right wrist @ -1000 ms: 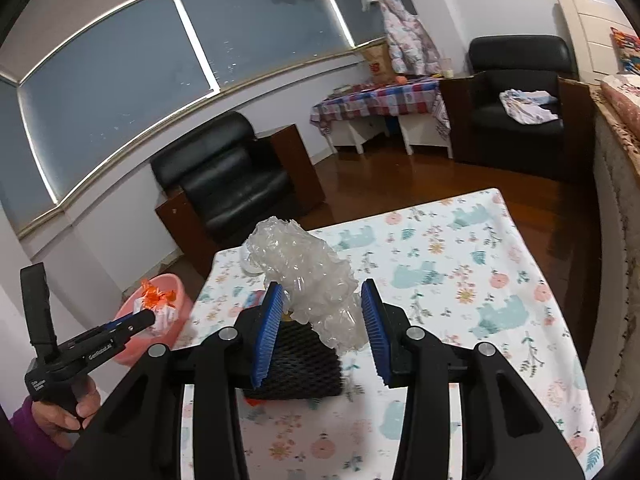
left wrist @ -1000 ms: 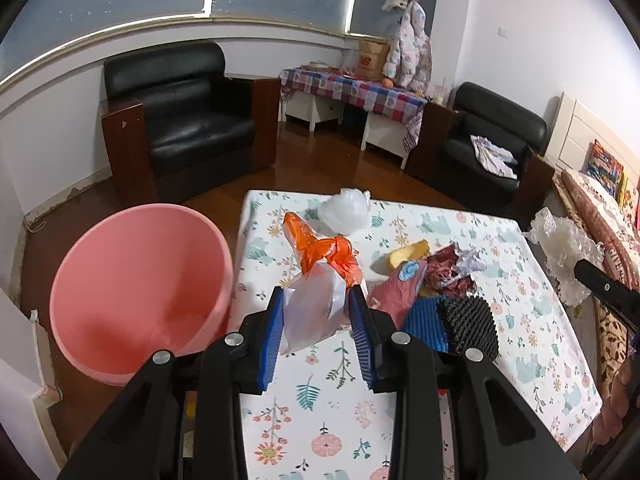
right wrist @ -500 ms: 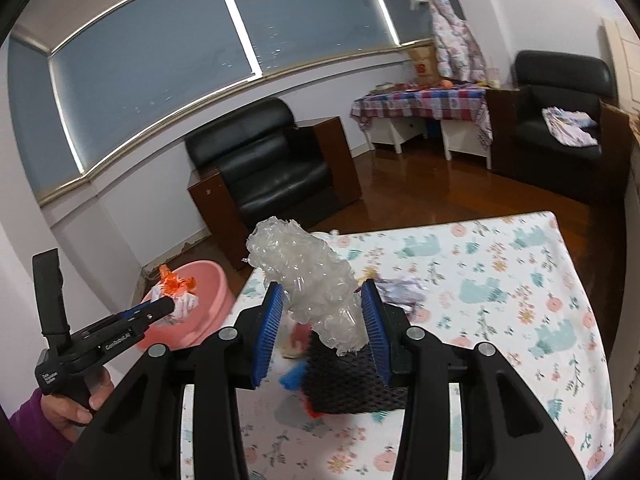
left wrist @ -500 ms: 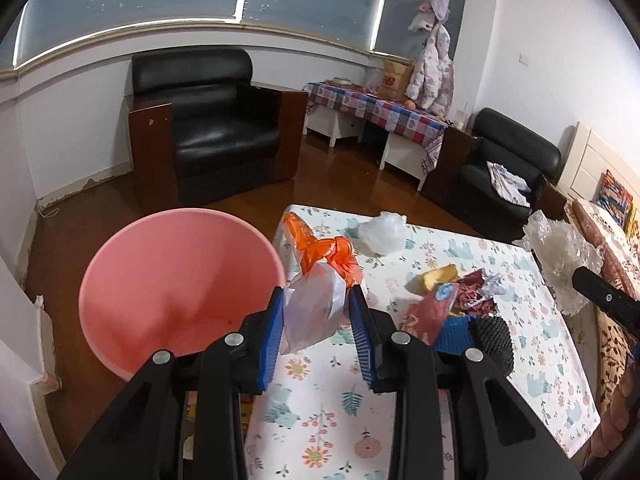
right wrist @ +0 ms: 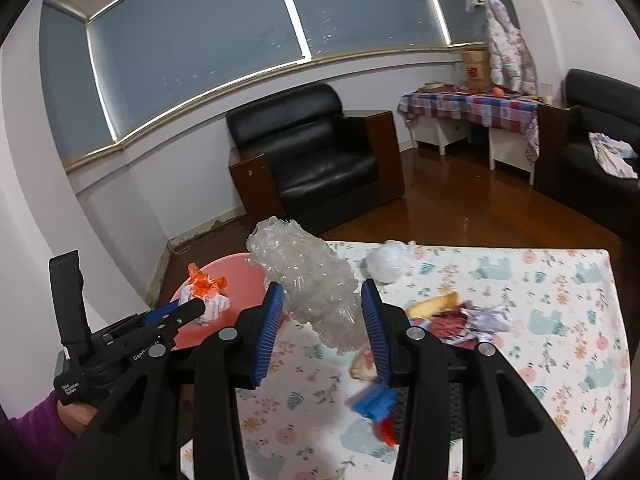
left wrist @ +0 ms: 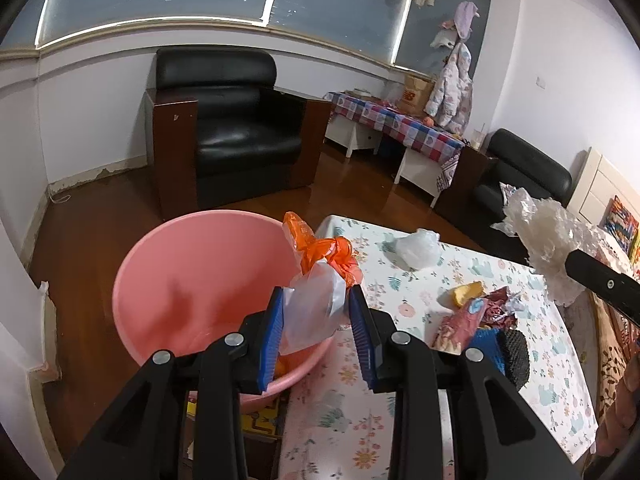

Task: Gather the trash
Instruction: 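Carry the white bag and bubble wrap over the pink bucket with both grippers, then open both grippers to drop the bag and bubble wrap into the bucket, then move both open grippers back over the remaining trash on the table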

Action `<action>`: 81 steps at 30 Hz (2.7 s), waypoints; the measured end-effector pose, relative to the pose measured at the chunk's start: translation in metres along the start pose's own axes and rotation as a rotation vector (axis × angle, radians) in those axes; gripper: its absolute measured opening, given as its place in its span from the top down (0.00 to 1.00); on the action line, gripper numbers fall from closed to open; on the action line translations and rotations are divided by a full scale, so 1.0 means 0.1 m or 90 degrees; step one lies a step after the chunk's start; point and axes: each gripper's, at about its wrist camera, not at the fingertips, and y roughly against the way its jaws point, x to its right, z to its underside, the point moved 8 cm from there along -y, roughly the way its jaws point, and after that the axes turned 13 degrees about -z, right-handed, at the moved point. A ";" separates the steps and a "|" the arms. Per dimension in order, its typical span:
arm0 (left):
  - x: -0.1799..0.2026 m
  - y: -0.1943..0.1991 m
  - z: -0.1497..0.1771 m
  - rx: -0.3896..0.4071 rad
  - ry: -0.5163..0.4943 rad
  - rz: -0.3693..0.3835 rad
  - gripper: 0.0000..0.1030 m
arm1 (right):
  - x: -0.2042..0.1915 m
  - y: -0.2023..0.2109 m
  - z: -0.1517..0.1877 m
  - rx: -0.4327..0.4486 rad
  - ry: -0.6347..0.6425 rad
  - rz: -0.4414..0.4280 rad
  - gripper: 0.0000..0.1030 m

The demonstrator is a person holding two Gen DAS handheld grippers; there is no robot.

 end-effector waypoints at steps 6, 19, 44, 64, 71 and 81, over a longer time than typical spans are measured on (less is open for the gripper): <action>-0.23 -0.01 -0.02 0.006 0.020 -0.008 0.69 | -0.18 -0.28 0.01 -0.027 0.007 -0.012 0.60; -0.77 -0.15 0.05 -0.012 0.065 -0.021 0.69 | -0.42 -1.05 0.15 -0.118 -0.027 -0.052 0.60; -1.10 -0.34 0.11 -0.040 0.093 -0.031 0.52 | -0.69 -1.68 0.43 -0.189 -0.036 -0.091 0.47; -0.33 -0.06 0.20 -0.033 0.003 0.013 0.53 | -0.28 -0.68 0.53 -0.115 -0.012 0.001 0.47; -0.07 0.02 0.20 -0.023 -0.028 0.033 0.61 | 0.13 -0.21 0.59 -0.076 -0.046 0.050 0.47; 0.37 0.07 0.25 -0.028 -0.077 0.084 0.78 | 0.86 0.28 0.79 -0.048 -0.127 0.132 0.47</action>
